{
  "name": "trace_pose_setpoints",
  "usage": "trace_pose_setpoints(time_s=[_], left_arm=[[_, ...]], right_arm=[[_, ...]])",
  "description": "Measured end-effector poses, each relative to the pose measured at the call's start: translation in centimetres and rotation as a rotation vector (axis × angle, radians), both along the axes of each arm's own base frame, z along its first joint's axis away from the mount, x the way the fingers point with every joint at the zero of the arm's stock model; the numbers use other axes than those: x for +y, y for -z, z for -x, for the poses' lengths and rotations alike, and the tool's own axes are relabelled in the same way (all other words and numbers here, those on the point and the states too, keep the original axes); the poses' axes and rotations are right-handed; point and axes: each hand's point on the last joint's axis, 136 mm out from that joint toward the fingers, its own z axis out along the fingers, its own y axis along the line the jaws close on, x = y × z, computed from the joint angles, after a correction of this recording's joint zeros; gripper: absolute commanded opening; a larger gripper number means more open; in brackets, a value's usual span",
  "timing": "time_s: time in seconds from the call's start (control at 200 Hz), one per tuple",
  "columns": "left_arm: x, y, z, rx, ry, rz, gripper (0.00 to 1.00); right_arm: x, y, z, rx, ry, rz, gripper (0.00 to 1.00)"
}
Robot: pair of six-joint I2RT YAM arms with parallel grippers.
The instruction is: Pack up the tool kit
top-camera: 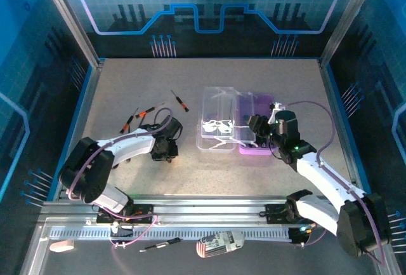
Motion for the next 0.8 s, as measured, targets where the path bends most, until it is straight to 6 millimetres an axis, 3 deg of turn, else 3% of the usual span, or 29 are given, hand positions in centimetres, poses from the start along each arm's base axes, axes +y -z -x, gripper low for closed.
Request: trace_pose_setpoints(time_s=[0.21, 0.305, 0.46, 0.615, 0.8], left_arm=[[0.1, -0.2, 0.1, -0.027, 0.0, 0.015, 0.09], [0.1, -1.2, 0.1, -0.064, 0.003, 0.036, 0.09], [-0.5, -5.0, -1.1, -0.185, 0.027, 0.09, 0.08], [-1.8, -8.7, -3.2, -0.283, 0.052, 0.132, 0.08], [-4.9, -12.3, -3.5, -0.381, 0.125, 0.229, 0.09]], right_arm=[[-0.2, -0.8, 0.0, -0.006, 0.01, 0.005, 0.47], [-0.3, -1.7, 0.0, -0.022, 0.011, 0.003, 0.49], [0.2, -3.4, 0.2, -0.032, -0.021, -0.006, 0.57], [1.6, -5.4, 0.4, -0.025, -0.1, -0.028, 0.58], [4.7, -7.8, 0.7, -0.016, -0.223, -0.07, 0.56]])
